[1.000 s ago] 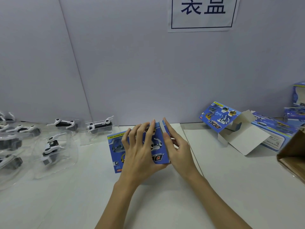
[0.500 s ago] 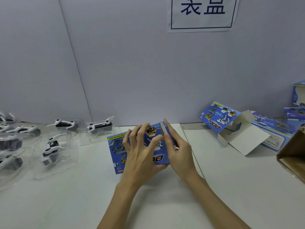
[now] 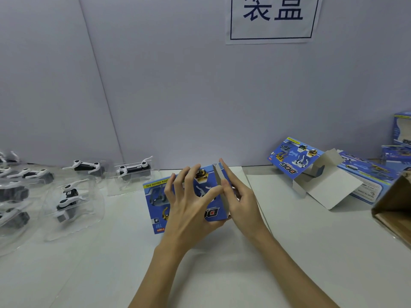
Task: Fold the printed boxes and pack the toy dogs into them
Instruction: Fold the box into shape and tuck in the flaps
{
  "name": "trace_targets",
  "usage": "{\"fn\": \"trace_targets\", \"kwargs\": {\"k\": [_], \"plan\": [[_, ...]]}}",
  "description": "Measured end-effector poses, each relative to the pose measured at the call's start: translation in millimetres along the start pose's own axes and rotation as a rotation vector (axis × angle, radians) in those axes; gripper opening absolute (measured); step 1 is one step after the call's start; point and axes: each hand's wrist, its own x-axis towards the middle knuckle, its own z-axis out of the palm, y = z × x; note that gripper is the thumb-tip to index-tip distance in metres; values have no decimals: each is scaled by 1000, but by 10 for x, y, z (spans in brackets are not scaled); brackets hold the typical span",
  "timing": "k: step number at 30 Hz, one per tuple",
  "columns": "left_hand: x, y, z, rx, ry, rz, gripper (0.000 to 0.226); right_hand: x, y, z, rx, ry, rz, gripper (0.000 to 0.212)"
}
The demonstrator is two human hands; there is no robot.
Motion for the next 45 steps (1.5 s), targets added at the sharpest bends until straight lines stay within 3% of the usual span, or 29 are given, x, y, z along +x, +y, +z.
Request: {"fn": "trace_targets", "kwargs": {"k": [12, 18, 24, 28, 34, 45], "plan": [[-7, 22, 50, -20, 13, -13, 72, -41, -40, -19, 75, -258, 89, 50], [-11, 37, 45, -59, -9, -41, 68, -45, -50, 6, 143, -261, 122, 48], [1, 37, 3, -68, -15, -46, 72, -41, -50, -23, 188, -281, 143, 63], [17, -2, -68, -27, -36, -35, 70, 24, -52, -165, 126, -340, 156, 53], [48, -28, -164, -19, -112, -57, 66, -42, 91, -46, -150, -184, -18, 48], [20, -7, -126, -115, -158, -68, 73, -77, 294, 75, -14, -107, 21, 48]]}}
